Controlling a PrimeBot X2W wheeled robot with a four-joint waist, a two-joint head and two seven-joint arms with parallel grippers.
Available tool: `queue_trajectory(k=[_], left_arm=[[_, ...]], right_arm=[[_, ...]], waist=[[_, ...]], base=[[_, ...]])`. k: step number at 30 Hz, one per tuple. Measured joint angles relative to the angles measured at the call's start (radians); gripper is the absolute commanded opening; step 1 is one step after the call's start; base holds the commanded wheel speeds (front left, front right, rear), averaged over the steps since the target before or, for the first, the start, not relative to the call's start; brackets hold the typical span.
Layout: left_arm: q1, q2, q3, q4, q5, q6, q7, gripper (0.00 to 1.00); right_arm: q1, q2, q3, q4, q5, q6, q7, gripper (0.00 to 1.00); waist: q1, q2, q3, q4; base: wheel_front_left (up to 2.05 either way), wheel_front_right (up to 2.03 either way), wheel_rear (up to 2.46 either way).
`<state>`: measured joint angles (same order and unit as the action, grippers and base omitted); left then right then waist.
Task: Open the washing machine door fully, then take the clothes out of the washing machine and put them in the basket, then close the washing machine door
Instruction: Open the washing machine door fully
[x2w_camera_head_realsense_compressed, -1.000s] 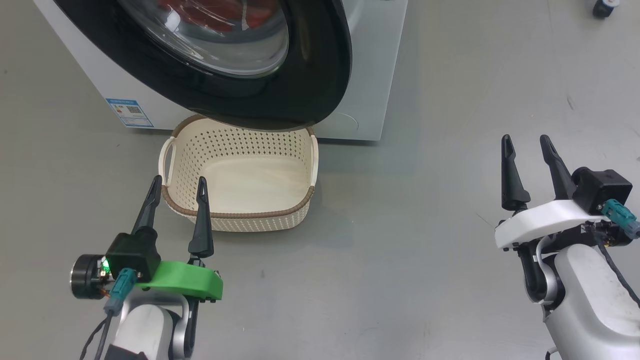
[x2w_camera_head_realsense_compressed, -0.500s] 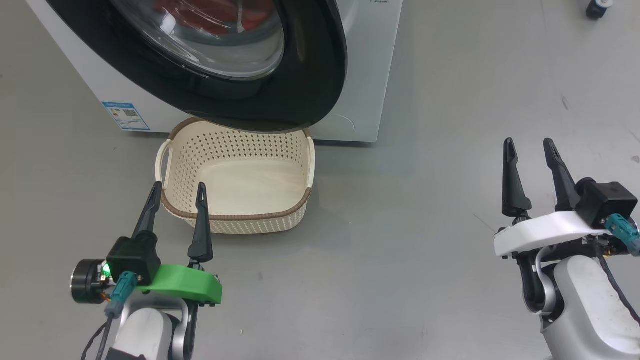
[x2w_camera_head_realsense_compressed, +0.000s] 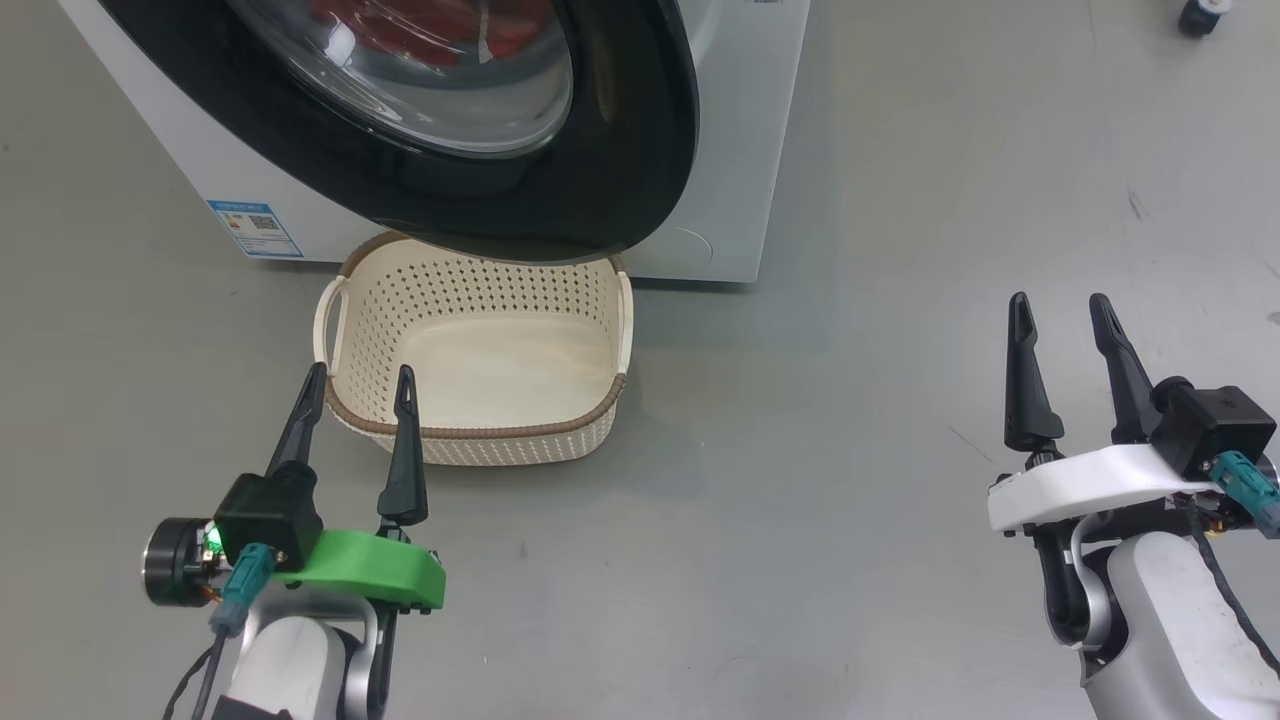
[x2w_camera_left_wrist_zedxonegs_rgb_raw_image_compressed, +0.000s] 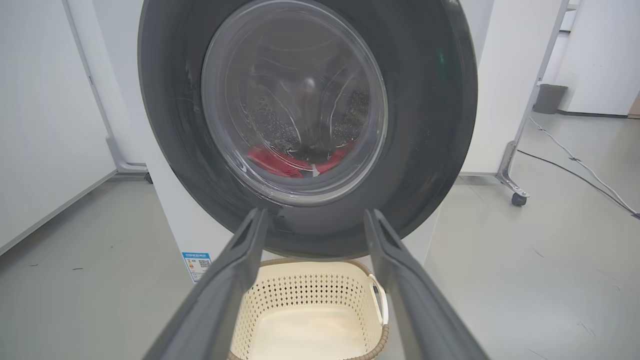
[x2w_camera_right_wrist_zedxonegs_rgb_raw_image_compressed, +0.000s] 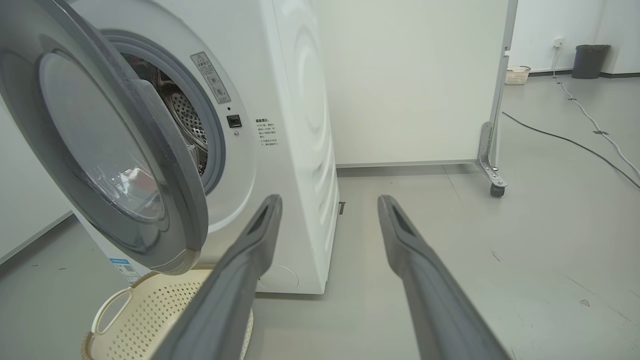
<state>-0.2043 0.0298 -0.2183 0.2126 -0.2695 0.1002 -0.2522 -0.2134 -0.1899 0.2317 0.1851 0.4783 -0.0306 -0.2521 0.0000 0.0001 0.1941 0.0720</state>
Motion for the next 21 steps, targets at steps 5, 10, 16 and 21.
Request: queue_trajectory(k=[5,10,16,21], left_arm=[[0.0,0.0,-0.001,0.0,0.0,0.0,0.0,1.0],[0.001,0.0,-0.002,0.001,0.0,-0.006,0.0,1.0],[0.002,0.0,-0.002,0.002,0.0,-0.006,0.0,1.0],[0.006,0.0,-0.004,0.004,0.0,-0.008,0.0,1.0]], right_arm=[[0.009,0.005,-0.005,-0.008,-0.006,0.001,0.0,1.0],[0.022,0.012,-0.011,-0.012,-0.013,0.002,0.0,1.0],[0.032,0.018,-0.02,-0.018,-0.024,0.003,0.0,1.0],[0.04,0.021,-0.024,-0.021,-0.032,0.005,0.0,1.0]], waist=[[0.0,0.0,-0.002,0.001],[0.0,0.0,-0.006,0.0],[0.0001,0.0,-0.01,0.0],[0.0,0.0,-0.012,0.0]], base=[[0.0,0.0,0.0],[0.0,0.0,0.0],[0.0,0.0,0.0],[0.0,0.0,0.0]])
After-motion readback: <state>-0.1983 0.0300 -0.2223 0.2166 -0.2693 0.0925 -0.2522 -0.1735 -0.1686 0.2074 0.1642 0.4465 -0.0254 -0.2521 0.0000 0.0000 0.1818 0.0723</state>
